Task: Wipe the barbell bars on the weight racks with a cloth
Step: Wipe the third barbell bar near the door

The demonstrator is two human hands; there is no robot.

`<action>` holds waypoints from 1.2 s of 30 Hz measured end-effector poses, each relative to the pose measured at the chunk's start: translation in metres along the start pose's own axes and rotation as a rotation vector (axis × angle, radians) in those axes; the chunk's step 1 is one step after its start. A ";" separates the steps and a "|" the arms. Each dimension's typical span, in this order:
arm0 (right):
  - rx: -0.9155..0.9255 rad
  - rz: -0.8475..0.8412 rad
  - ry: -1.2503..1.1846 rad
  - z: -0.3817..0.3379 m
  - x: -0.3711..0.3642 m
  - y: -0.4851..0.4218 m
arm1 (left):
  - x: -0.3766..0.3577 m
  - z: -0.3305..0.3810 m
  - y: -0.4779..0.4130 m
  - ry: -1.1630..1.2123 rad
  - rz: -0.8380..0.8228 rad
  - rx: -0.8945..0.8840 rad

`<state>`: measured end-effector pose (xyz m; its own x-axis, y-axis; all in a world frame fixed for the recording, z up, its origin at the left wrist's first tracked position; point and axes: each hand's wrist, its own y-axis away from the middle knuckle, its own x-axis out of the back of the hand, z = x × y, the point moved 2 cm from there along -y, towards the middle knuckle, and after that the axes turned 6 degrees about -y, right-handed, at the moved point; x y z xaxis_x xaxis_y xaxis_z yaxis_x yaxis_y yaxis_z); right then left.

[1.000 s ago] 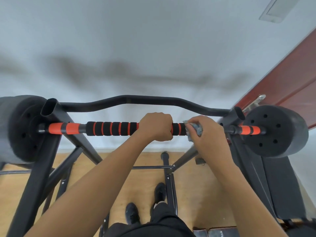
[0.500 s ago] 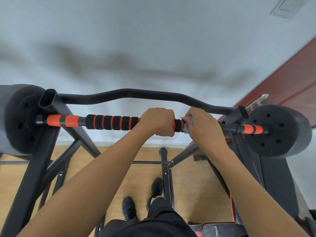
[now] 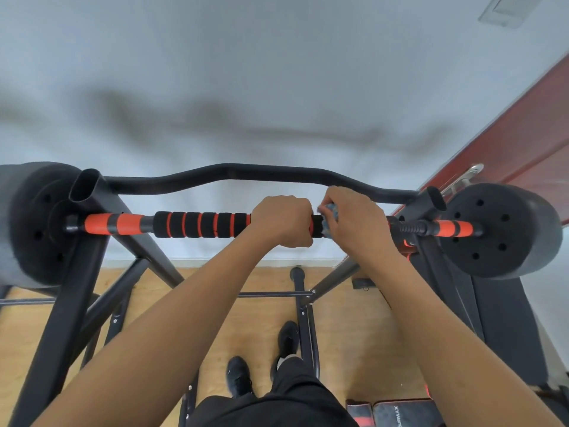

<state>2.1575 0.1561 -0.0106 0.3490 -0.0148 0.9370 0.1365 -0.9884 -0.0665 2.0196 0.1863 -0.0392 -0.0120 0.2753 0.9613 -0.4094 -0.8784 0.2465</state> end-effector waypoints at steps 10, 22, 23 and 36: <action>-0.082 -0.026 0.043 0.027 0.005 0.016 | 0.001 0.005 0.007 -0.046 0.037 -0.010; -0.070 0.112 -0.500 0.016 0.023 0.089 | 0.001 0.006 0.010 -0.025 0.084 0.003; -0.095 0.183 -0.581 0.015 0.034 0.085 | 0.001 0.006 0.010 -0.032 0.102 0.004; -0.132 0.156 -0.520 0.019 0.045 0.044 | -0.049 0.018 0.040 -0.228 0.630 -0.091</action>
<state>2.1972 0.1150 0.0224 0.7715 -0.1191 0.6250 -0.0588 -0.9915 -0.1163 2.0202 0.1303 -0.0742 -0.0850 -0.3768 0.9224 -0.4626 -0.8050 -0.3715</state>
